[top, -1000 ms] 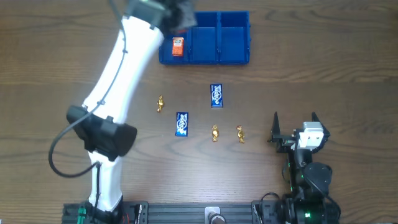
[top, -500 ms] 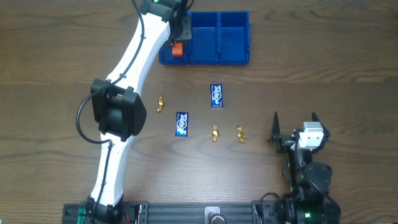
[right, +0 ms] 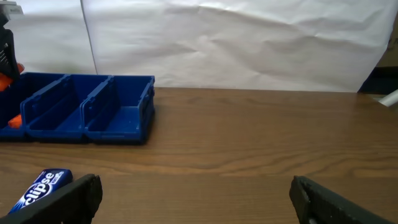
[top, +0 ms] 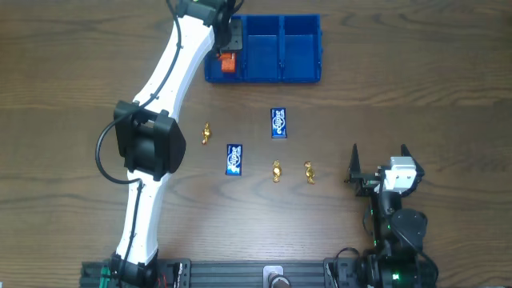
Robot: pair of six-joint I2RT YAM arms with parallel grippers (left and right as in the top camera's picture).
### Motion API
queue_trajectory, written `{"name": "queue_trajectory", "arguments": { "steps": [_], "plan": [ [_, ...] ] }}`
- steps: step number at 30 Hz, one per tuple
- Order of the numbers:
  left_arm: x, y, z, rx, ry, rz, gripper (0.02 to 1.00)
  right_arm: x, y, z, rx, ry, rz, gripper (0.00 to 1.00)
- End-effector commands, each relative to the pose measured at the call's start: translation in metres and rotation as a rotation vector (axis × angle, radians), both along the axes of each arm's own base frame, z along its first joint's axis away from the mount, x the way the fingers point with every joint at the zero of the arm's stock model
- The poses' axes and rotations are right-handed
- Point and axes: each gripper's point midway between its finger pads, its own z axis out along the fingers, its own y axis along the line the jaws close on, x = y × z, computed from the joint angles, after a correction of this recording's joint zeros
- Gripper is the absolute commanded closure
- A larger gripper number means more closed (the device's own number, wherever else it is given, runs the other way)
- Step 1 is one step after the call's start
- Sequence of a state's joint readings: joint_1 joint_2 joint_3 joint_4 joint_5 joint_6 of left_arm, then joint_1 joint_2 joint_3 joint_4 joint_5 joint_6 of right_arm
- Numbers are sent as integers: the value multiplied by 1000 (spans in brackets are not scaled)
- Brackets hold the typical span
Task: Sort Candies Into Trays
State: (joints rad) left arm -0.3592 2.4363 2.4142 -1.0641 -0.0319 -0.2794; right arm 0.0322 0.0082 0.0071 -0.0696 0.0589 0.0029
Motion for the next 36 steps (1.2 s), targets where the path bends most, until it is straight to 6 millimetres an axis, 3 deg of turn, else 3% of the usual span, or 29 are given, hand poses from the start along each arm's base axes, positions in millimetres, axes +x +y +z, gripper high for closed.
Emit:
{"name": "queue_trajectory", "arguments": {
  "steps": [1, 8, 12, 13, 15, 19, 23, 25, 32, 36],
  "plan": [
    [3, 2, -19, 12, 22, -14, 652, 0, 2, 0, -12, 2, 8, 5],
    [5, -2, -18, -8, 17, -21, 595, 0, 2, 0, -11, 2, 8, 3],
    [5, -2, -17, -8, 15, -22, 121, 0, 2, 0, -11, 2, 8, 3],
    [5, -3, -10, -12, 4, -23, 18, 0, 2, 0, -11, 2, 8, 3],
    [4, -5, 8, -19, -26, -26, 20, 0, 2, 0, -11, 2, 8, 3],
    [-5, -5, 80, -12, -160, -24, 20, 0, 2, 0, -11, 2, 8, 3],
    [-35, 6, 166, -12, -358, -11, 20, 0, 2, 0, -11, 2, 8, 5],
    [-55, 15, 192, -46, -446, -5, 20, 0, 2, 0, -11, 2, 8, 3],
    [-136, 60, 235, -127, -755, 3, 20, 0, 2, 0, -12, 2, 8, 3],
    [-188, 103, 238, -168, -900, 34, 20, 0, 2, 0, -11, 2, 8, 3]
  ]
}}
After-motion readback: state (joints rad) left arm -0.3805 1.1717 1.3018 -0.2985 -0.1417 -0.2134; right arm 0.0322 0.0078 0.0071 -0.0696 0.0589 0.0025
